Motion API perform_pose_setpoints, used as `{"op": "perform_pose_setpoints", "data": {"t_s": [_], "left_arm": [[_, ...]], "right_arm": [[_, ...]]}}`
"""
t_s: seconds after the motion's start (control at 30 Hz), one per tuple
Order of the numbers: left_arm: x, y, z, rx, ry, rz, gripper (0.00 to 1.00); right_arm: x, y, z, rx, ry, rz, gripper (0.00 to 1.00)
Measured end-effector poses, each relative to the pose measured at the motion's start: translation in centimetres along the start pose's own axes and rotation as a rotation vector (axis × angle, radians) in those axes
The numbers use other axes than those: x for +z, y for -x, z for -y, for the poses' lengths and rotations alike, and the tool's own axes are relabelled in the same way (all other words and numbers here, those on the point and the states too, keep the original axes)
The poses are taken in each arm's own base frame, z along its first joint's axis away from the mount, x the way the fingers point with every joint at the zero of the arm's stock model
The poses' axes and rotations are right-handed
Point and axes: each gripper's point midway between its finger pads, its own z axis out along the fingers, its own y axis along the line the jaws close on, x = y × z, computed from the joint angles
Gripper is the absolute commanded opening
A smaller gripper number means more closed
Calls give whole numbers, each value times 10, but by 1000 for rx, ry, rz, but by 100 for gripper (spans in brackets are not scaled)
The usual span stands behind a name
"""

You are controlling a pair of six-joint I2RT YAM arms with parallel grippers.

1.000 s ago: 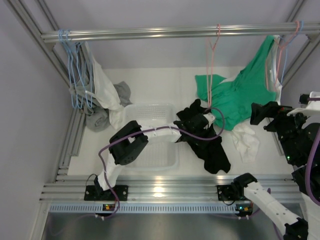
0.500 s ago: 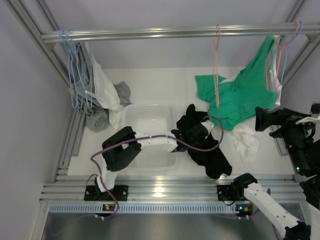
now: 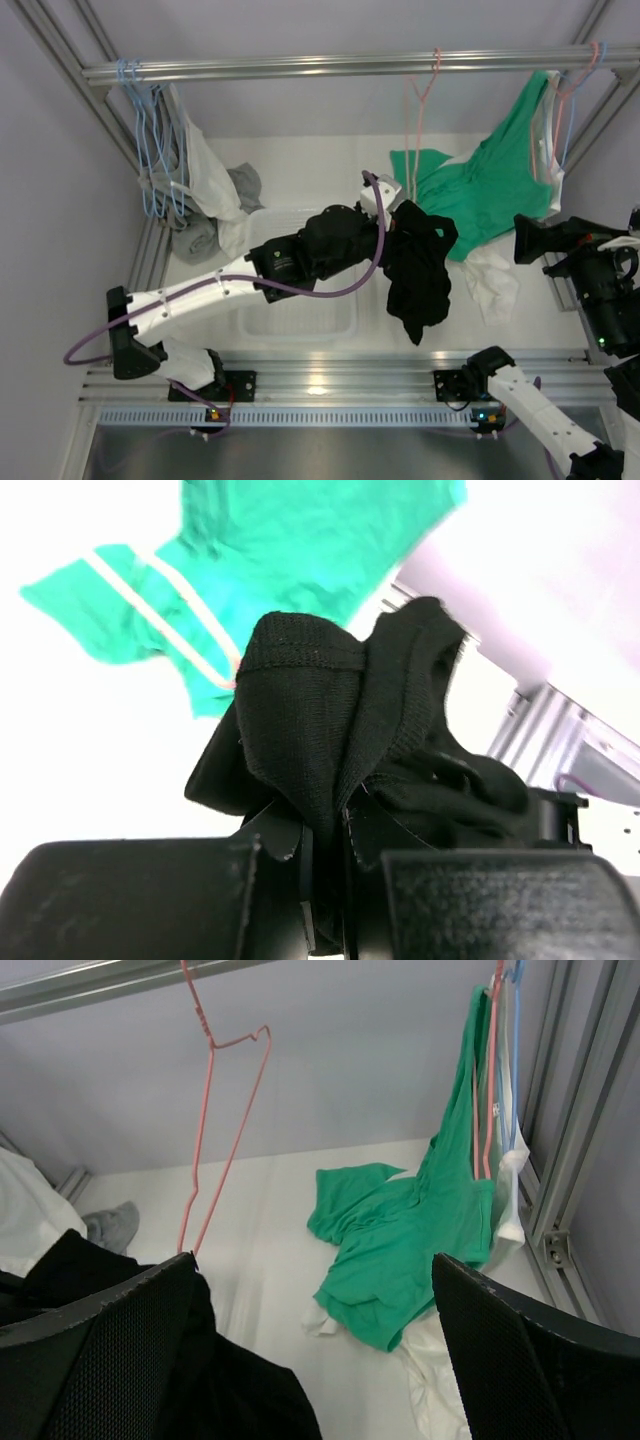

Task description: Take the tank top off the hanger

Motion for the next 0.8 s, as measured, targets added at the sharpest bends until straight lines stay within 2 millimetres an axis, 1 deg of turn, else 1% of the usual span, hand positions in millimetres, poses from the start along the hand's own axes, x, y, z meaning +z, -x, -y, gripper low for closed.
{"op": "perform_pose_setpoints", "data": {"t_s": [0.07,0.17,0.27,0.37,0.53,0.6,0.67,0.7,0.77,0.8], "left_arm": [[-10,12,-6,8,34,19,0],[-22,23,-19,37,103,20,0],[-39,35,-32,69,169,28,0],[-64,54,-46,90,236,64,0],[-116,96,-75,105,384,176,0],[-132,106,-90,103,467,209,0],[-140,106,-103,105,549,214,0],[-141,102,-112,106,589,209,0],[-137,87,-129,97,648,176,0],[-133,73,-143,91,679,145,0]], "right_arm": [[-2,5,0,4,2,12,99],[-5,9,0,8,5,25,100],[-5,10,0,8,6,25,99],[-4,9,-1,1,8,23,99],[-2,8,-2,-3,9,16,99],[-1,8,-2,-4,11,13,99],[1,7,-4,-5,15,8,99],[2,6,-5,-6,19,5,99],[6,5,-7,-12,22,-6,99],[9,3,-8,-19,22,-16,99]]}}
